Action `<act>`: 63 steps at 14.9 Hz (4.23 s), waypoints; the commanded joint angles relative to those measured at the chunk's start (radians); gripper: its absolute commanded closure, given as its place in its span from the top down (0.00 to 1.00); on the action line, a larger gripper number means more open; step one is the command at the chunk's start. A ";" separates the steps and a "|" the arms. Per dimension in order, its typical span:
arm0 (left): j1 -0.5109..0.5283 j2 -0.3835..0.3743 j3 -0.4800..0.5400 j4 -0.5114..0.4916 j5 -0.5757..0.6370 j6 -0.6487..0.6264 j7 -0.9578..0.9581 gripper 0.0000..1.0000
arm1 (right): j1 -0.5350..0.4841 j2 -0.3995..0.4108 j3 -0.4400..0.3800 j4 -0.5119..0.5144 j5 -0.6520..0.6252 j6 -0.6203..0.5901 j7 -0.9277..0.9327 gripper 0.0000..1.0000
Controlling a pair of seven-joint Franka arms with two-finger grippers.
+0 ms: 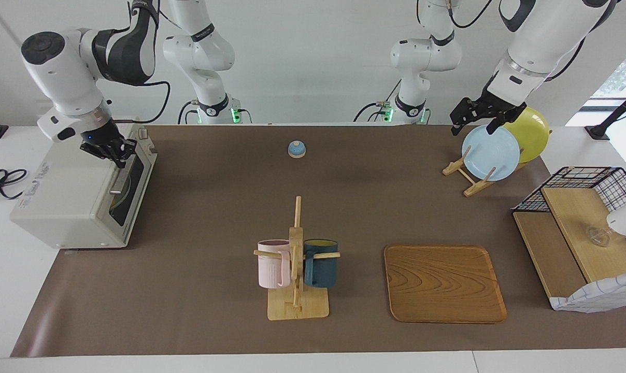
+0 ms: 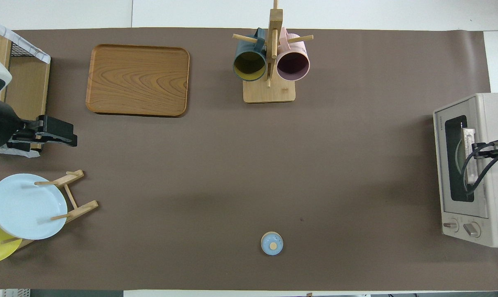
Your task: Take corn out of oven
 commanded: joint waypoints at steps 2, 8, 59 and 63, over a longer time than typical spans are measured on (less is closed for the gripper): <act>0.006 -0.012 -0.005 -0.021 0.018 0.018 -0.001 1.00 | -0.013 0.003 0.008 -0.029 -0.001 0.049 0.004 0.00; 0.007 -0.012 -0.005 -0.021 0.018 0.016 -0.001 1.00 | -0.033 0.005 0.008 -0.064 0.008 0.062 -0.005 0.00; 0.004 -0.012 -0.005 -0.021 0.018 0.018 -0.003 1.00 | 0.151 0.163 0.006 -0.059 0.025 0.064 0.086 0.47; 0.003 -0.012 -0.005 -0.021 0.018 0.018 -0.003 1.00 | 0.119 0.160 0.008 -0.070 0.019 0.068 0.038 0.46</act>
